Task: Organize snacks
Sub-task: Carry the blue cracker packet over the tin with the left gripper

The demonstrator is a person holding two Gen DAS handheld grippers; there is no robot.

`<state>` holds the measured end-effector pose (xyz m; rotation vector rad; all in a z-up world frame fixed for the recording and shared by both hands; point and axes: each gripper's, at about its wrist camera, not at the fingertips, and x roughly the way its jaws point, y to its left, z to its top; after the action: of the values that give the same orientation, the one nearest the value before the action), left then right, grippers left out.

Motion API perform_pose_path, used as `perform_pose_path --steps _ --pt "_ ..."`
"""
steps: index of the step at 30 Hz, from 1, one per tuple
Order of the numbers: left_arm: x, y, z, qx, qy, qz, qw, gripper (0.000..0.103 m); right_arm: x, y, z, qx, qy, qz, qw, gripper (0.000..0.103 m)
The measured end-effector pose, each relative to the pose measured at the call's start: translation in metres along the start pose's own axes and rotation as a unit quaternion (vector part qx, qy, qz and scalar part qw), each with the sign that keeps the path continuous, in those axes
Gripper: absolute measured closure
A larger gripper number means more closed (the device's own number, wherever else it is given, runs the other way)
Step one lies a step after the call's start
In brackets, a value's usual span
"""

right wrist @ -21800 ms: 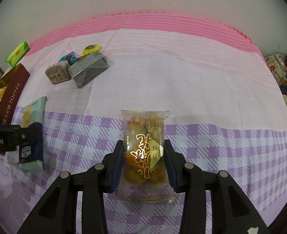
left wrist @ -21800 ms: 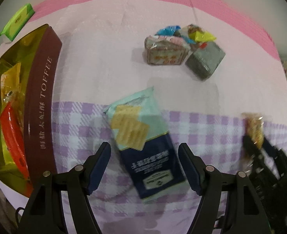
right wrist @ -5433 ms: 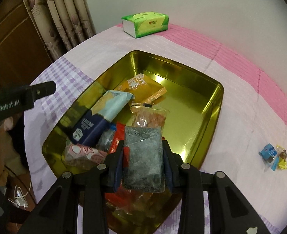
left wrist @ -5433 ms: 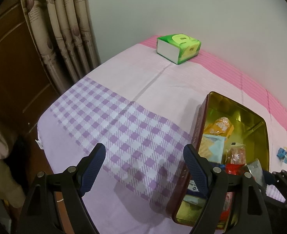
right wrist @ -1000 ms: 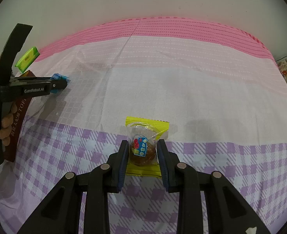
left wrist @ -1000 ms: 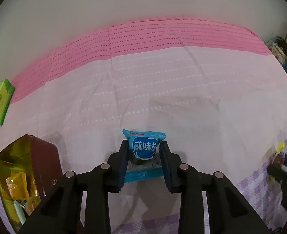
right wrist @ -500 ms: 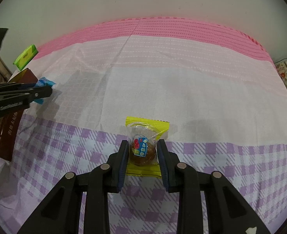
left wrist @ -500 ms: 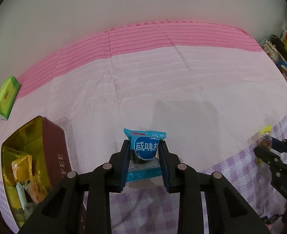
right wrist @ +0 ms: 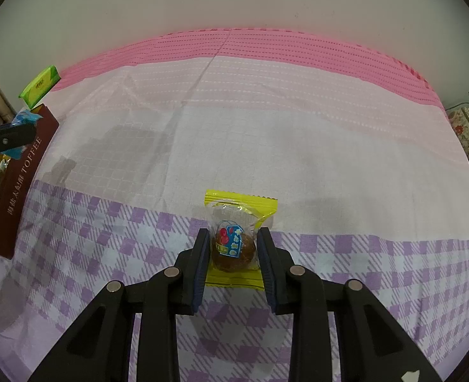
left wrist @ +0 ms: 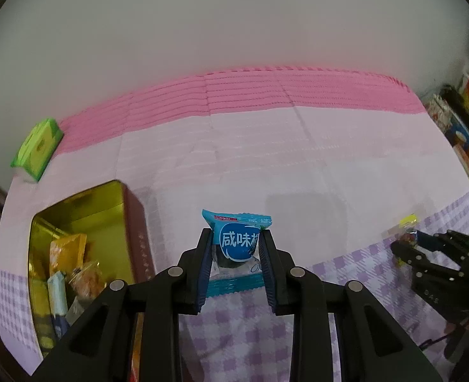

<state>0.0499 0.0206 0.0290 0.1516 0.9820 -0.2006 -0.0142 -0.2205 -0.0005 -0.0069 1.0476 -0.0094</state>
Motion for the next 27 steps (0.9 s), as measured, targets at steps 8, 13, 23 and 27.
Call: perform_pose_path --steps 8,13,23,27 --pt "-0.017 0.017 -0.002 -0.02 -0.006 0.006 0.9998 0.073 0.0 0.001 -0.002 0.001 -0.001 -0.004 1.0 0.074" --pt "-0.022 0.034 -0.003 -0.043 -0.002 0.005 0.9991 0.073 0.0 0.001 -0.002 0.002 -0.001 -0.004 1.0 0.074" --pt "-0.03 0.082 -0.005 -0.095 0.005 0.018 0.9953 0.073 0.0 0.001 -0.002 0.001 0.0 -0.005 1.0 0.074" --pt "-0.033 0.107 -0.008 -0.119 0.006 0.027 0.9925 0.073 0.0 0.002 -0.002 0.002 0.0 -0.006 1.0 0.074"
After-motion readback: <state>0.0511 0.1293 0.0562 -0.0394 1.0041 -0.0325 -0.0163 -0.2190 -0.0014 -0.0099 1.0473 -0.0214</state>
